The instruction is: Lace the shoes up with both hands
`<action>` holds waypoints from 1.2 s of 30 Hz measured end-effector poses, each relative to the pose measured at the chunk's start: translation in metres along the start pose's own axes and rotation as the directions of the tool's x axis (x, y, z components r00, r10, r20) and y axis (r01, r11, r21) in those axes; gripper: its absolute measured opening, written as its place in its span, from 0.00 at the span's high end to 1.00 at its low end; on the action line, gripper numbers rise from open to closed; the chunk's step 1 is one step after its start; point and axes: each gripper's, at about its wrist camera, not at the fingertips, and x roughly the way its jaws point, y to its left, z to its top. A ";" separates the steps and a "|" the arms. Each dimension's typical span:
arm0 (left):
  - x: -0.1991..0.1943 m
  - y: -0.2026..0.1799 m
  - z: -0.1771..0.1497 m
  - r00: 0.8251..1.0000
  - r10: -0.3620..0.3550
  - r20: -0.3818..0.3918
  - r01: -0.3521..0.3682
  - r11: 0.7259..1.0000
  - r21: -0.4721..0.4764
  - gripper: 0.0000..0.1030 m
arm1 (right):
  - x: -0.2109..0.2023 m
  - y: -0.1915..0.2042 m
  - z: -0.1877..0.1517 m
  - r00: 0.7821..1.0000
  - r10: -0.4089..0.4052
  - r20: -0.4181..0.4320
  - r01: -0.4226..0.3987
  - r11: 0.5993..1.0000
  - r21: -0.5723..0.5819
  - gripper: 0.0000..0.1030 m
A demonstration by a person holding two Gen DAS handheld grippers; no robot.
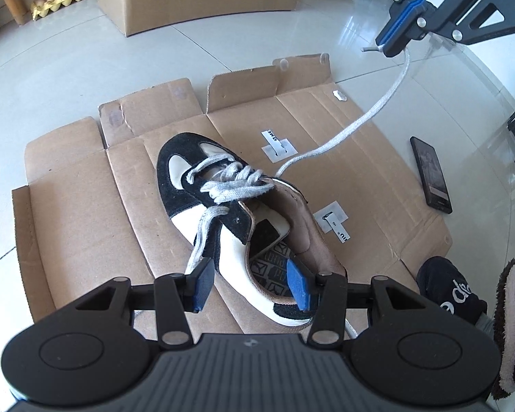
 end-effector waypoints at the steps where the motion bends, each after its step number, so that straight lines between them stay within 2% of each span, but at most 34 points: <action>1: -0.001 0.000 0.000 1.000 -0.003 0.004 0.003 1.000 -0.001 0.53 | 0.000 0.000 0.001 1.000 -0.001 -0.001 0.001 1.000 -0.003 0.99; 19: 0.003 0.006 -0.007 1.000 -0.001 0.014 0.001 1.000 -0.004 0.53 | 0.020 0.012 0.021 0.998 0.050 0.044 -0.049 0.999 -0.013 0.99; 24: 0.006 0.005 -0.007 0.999 -0.002 0.050 0.002 1.000 0.003 0.53 | 0.030 0.016 0.027 0.993 0.078 0.087 -0.077 0.997 -0.009 0.99; 28: 0.009 0.003 -0.007 0.996 0.011 0.087 -0.013 1.000 0.020 0.54 | 0.040 0.021 0.032 0.982 0.102 0.157 -0.103 0.995 0.001 0.99; 33: 0.016 -0.005 -0.008 0.995 0.035 0.090 -0.042 0.996 0.078 0.65 | 0.052 0.028 0.034 0.957 0.137 0.256 -0.149 0.988 0.029 0.99; 36: 0.021 -0.015 -0.008 0.991 0.070 0.111 -0.086 0.984 0.155 0.72 | 0.059 0.031 0.032 0.944 0.145 0.298 -0.166 0.985 0.047 0.99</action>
